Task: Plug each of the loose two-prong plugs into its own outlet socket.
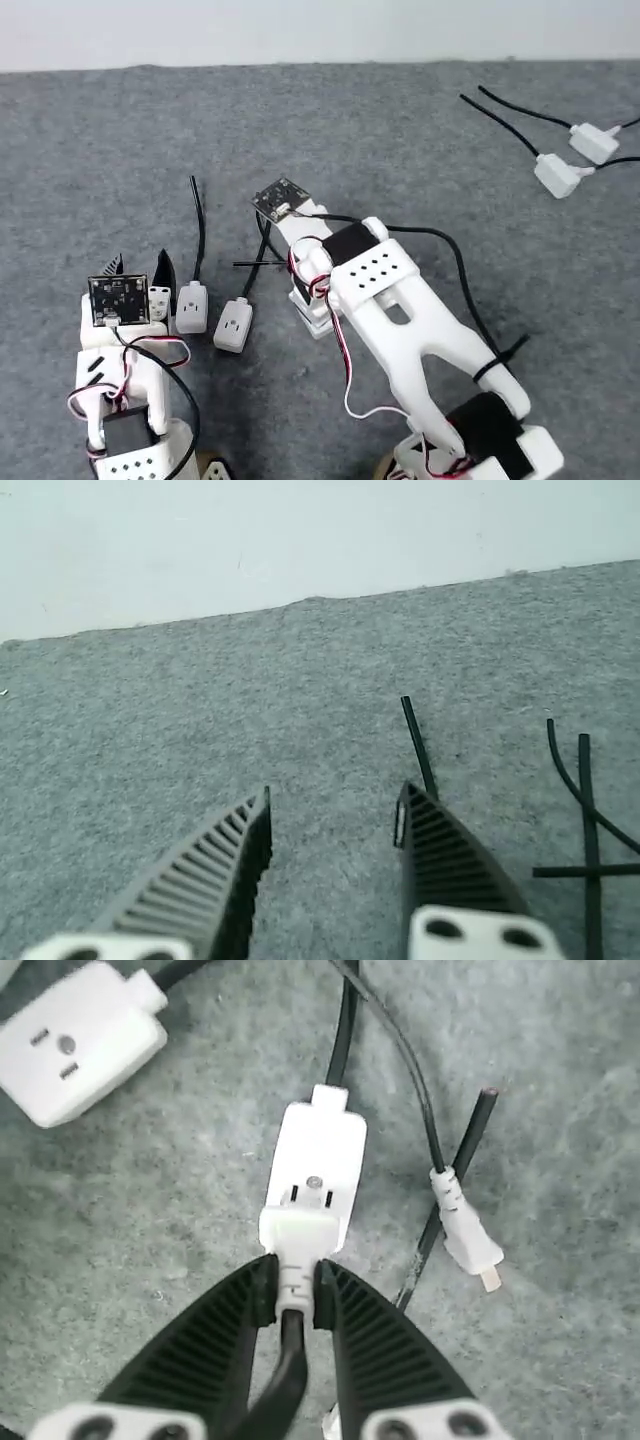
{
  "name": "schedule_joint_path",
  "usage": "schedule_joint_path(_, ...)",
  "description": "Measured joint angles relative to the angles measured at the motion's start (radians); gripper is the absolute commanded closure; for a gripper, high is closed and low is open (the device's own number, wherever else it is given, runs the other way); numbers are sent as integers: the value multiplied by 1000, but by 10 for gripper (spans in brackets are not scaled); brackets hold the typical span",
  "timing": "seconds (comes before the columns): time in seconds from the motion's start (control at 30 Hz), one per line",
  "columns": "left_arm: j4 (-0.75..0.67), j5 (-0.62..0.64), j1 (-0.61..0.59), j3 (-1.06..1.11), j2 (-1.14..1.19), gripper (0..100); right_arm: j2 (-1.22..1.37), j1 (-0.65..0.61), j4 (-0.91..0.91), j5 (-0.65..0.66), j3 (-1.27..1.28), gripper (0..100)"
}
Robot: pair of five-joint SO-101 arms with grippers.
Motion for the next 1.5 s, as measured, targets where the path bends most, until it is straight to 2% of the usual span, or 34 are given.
schedule_joint_path(1.5,0,0,0,0,0,808,0,21,-31,0,21,991)
